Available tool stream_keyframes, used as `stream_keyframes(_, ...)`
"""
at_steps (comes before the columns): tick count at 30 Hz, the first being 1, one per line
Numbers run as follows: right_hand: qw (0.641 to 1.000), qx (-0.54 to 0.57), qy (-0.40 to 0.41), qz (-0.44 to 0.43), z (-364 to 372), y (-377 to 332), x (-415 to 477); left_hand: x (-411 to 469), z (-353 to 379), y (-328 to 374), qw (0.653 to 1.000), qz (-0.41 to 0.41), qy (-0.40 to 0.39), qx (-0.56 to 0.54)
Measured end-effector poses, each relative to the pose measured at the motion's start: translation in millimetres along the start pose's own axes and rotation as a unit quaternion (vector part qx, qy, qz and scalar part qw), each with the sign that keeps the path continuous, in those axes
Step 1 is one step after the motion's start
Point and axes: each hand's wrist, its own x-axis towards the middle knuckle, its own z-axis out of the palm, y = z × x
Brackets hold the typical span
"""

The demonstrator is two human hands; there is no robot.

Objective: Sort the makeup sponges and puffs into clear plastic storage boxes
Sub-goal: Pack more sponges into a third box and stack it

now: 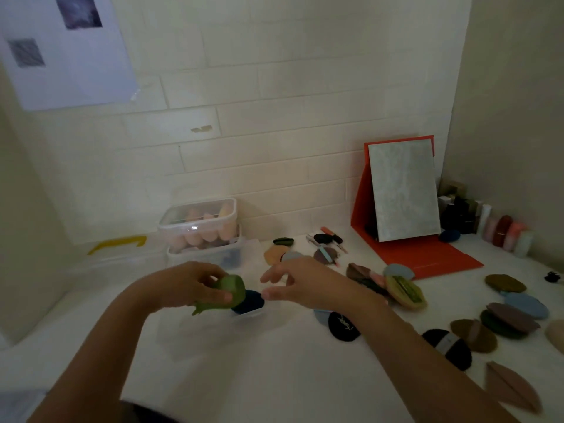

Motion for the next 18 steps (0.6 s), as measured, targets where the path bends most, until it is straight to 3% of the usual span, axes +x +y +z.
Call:
stream_keyframes(8, 0.999, -0.034, 0.012, 0.0, 18, 0, 4, 18, 13, -23, 0.989, -0.029, -0.097, 0.108)
stream_keyframes(12, 0.999, -0.031, 0.004, 0.015, 14, 4, 5, 14, 13, -17, 0.99, 0.008, -0.139, 0.004)
stream_keyframes(18, 0.999, -0.027, 0.012, 0.024, 8, 16, 7, 24, 35, -11, 0.996, -0.001, -0.015, -0.087)
